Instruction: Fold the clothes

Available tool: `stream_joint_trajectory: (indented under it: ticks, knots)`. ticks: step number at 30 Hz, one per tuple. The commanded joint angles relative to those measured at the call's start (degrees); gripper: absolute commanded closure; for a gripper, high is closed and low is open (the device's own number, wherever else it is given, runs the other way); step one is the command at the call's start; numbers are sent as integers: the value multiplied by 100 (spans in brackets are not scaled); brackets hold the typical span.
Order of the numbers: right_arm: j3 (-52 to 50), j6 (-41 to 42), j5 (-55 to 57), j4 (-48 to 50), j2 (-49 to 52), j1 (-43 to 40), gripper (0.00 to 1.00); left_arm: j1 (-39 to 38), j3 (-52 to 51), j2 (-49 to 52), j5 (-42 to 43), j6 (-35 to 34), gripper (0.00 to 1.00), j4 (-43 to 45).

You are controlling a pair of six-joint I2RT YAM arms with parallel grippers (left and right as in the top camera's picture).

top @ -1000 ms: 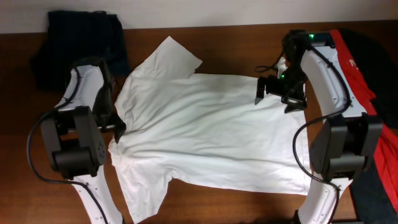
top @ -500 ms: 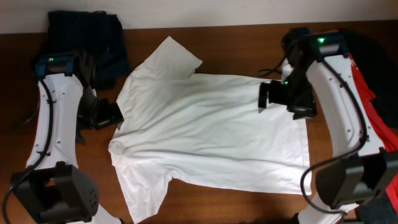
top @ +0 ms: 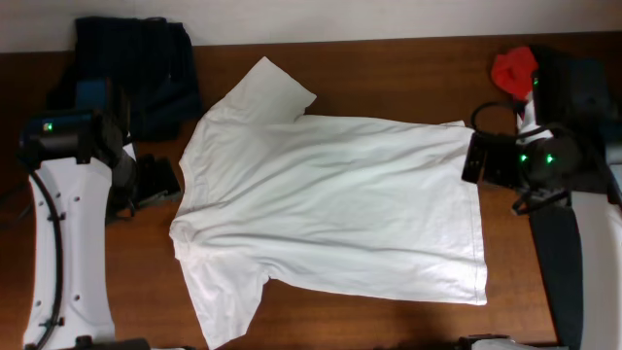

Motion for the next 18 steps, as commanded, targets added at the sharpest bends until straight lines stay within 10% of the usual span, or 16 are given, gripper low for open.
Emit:
stream_joint_trajectory:
  ticks: [1,9,18]
  knots:
    - [11,22,221,42,-13,-35,1,17,-13,-118,35,68,1,205]
    - [-15,605,796,-269,-35,-35,1,20,-861,-216,136,109,1,-485]
    - [-17,605,796,-96,216,-35,1,17,-3254,-216,815,111,1,1440]
